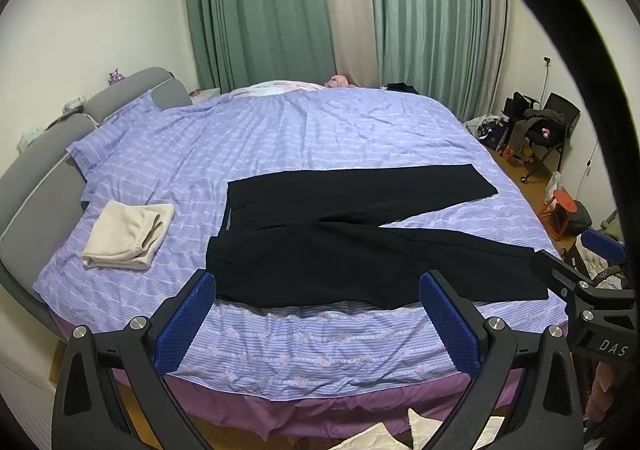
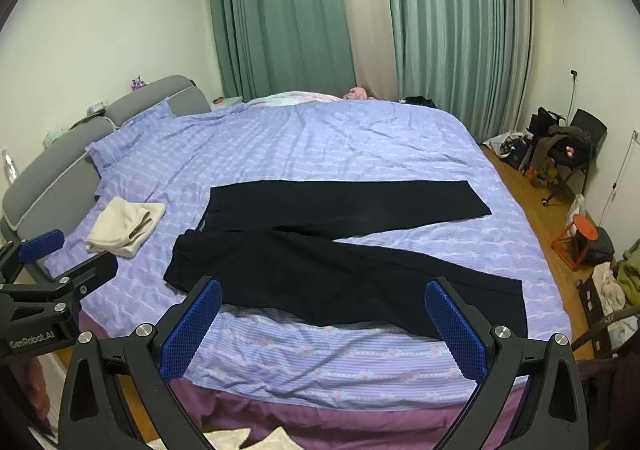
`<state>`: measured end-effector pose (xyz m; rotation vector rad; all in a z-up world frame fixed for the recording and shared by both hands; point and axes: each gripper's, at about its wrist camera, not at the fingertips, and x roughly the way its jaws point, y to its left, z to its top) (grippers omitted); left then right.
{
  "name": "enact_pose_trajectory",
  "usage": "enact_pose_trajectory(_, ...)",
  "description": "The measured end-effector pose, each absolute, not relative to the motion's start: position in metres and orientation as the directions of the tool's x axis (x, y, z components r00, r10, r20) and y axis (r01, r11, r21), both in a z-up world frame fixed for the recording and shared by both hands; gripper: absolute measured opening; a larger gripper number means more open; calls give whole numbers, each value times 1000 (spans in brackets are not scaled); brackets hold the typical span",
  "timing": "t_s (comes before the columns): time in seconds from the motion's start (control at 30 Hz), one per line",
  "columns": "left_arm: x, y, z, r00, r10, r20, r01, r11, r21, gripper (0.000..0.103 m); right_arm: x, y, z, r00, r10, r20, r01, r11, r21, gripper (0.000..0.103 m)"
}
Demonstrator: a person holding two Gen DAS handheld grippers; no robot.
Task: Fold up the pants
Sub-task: 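Move both grippers toward the waistband of the black trousers, then grasp the waistband corners of the black trousers with both grippers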
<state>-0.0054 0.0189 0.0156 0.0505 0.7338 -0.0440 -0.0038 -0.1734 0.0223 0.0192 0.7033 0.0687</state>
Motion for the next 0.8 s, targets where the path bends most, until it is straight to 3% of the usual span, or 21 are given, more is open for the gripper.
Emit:
enact_pose_trajectory(0.43,43,92,-25,719,-26,-694,43,999,8,103,51,-118,-17,704,88,-705,-59,996,66,103)
enact_pose_trajectory(0.8,132,176,-121,573,-47,-818,3,999,-55,103,135,-60,-125,554,112,-825,53,984,169,103)
